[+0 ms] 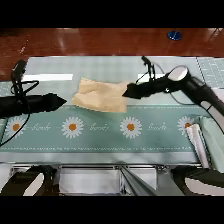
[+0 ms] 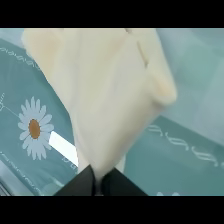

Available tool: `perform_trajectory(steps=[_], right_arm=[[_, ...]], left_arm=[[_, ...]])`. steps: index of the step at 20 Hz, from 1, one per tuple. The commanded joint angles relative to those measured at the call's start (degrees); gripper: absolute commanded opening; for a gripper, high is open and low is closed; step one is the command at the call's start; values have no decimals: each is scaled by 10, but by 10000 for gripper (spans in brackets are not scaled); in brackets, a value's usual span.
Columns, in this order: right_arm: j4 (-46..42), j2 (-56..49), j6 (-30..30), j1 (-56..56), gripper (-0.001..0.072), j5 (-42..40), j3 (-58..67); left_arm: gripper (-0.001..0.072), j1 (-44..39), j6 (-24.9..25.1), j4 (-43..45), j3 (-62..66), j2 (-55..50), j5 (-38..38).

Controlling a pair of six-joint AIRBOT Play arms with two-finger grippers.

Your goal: Fold the shirts.

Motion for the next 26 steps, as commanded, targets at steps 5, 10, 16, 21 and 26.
perform_trajectory(steps=[5, 10, 16, 21, 26], right_arm=[[-151, 53, 84, -112, 17, 174, 242], [-129, 93, 95, -297, 17, 268, 290], [-92, 136, 115, -563, 17, 386, 290], [-200, 179, 129, -699, 17, 465, 268], [-429, 293, 136, -781, 18, 465, 91]], left_arm=[[18, 0, 5, 2, -3, 0, 0], [18, 0, 5, 0, -3, 0, 0], [18, 0, 5, 0, -3, 0, 17], [19, 0, 4, 0, -3, 0, 26], [19, 0, 4, 0, -3, 0, 26]])
